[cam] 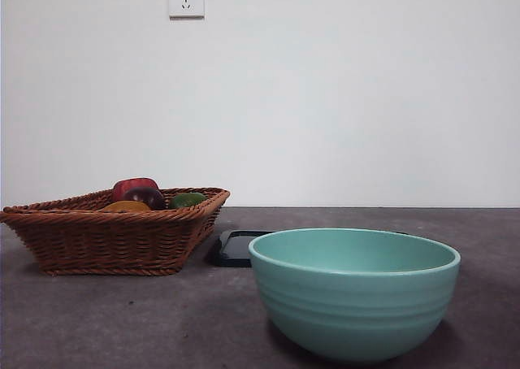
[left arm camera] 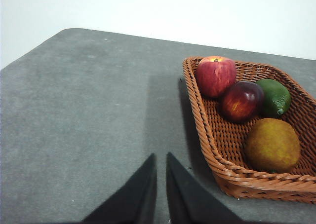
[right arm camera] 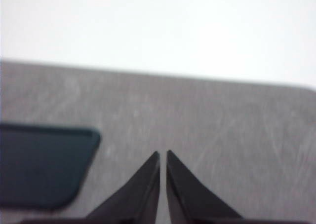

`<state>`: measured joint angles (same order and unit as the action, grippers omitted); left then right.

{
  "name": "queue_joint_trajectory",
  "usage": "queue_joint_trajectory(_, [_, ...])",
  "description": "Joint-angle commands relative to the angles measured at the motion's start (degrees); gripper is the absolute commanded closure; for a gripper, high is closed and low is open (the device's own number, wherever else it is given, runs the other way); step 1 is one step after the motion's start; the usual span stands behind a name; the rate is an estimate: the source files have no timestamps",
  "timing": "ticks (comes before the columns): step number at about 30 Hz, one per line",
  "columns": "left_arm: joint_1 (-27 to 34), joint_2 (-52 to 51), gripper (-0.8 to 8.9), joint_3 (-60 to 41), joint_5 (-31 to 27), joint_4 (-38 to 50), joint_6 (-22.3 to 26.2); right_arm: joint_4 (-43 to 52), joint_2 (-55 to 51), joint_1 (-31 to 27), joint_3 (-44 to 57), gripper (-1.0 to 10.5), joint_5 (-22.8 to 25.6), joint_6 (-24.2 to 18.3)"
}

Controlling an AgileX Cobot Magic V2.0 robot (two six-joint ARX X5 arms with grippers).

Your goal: Pick up the wifruite, put it on the bowl, pick up the plate, put it on desk

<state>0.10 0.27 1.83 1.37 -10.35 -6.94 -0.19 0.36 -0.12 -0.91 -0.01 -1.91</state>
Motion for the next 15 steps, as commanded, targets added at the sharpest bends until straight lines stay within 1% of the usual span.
queue_joint_trajectory(1, [0.0,-0.1,7.92,-1.2,-0.1,-0.1,-0.3,3.1,-0.2,-0.1,0.3,9.3,0.0,0.8])
queue_joint_trajectory(3, [0.0,-0.1,7.98,-1.2,-0.1,-0.2,-0.3,3.4,-0.2,-0.1,0.3,9.3,-0.4,3.3])
queue_joint_trajectory(6, [0.0,-0.1,7.98,-1.1,-0.1,0.3,-2.3,3.1,-0.2,-0.1,0.3,9.3,-0.3,7.0])
queue_joint_trajectory(9, [0.0,-0.1,7.98,-0.1,-0.1,0.5,-3.3,3.1,-0.1,-0.1,0.3,9.4,0.1,13.7])
queue_joint_trajectory(10, [0.0,-0.1,7.98,0.5,-0.1,0.5,-3.3,3.1,-0.1,-0.1,0.2,9.4,-0.1,15.1])
queue_joint_trajectory(13, [-0.2,0.0,7.98,1.7,-0.1,0.5,-5.8,1.4,0.0,0.0,-0.8,9.4,-2.5,18.3])
queue_joint_trajectory(15, [-0.2,0.2,7.98,2.6,-0.1,0.5,-7.0,-0.4,0.7,0.0,-2.1,9.4,-3.0,20.1])
